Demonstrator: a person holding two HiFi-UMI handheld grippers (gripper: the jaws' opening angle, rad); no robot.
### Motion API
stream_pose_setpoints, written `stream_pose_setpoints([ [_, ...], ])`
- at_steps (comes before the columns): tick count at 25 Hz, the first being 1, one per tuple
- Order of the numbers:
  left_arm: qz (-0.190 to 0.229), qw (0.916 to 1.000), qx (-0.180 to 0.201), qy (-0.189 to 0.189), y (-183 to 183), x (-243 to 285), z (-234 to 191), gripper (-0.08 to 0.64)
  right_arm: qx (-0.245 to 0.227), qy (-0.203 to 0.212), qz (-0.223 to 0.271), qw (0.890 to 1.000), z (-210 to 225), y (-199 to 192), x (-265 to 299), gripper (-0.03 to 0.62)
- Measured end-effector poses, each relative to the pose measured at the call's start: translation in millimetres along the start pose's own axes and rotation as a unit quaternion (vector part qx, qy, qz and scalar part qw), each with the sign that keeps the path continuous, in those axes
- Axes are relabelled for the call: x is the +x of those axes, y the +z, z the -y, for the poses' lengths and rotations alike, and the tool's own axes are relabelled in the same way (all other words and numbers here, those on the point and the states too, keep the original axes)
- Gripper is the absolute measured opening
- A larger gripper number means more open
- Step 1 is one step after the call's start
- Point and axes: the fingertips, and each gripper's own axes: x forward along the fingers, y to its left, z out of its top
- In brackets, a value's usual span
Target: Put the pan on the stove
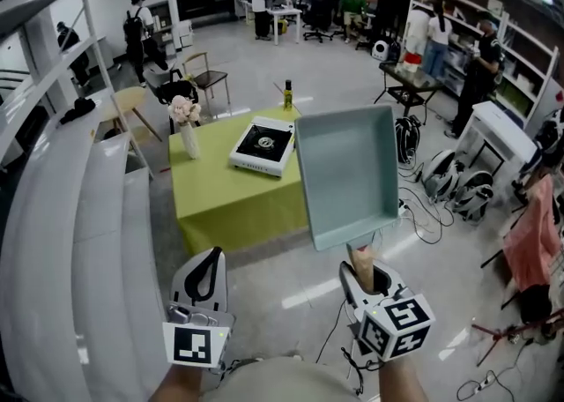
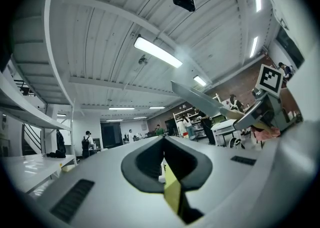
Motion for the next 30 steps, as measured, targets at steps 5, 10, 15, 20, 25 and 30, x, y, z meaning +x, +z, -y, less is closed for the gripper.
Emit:
stream_pose_setpoints([
  [5,0.005,0.9999,0.012,0.011,-2,10,19,0.006,-0.013,0.010,-0.007,1.000,25,-10,2,0.109],
  [10,0.006,0.9994,0.027,0.019,-7,23,37,0.006,-0.004,0.022,-0.010,1.000,43,-14,11,0.109],
  [15,0.000,0.9997,0.022,0.015,-29,43,35,0.006,-0.009,0.023,-0.021,0.999,55,-26,36,0.109],
  [20,0.003,0.9997,0.019,0.012,-44,72,19,0.006,-0.010,0.023,-0.033,0.999,62,-29,70,0.110],
  [25,0.002,0.9999,0.011,0.009,-58,105,-9,0.006,-0.012,0.019,-0.048,0.999,67,-24,114,0.109],
  [30,-0.015,0.9999,-0.002,0.002,-80,155,-43,0.006,-0.004,0.013,-0.069,0.998,75,-14,170,0.109],
])
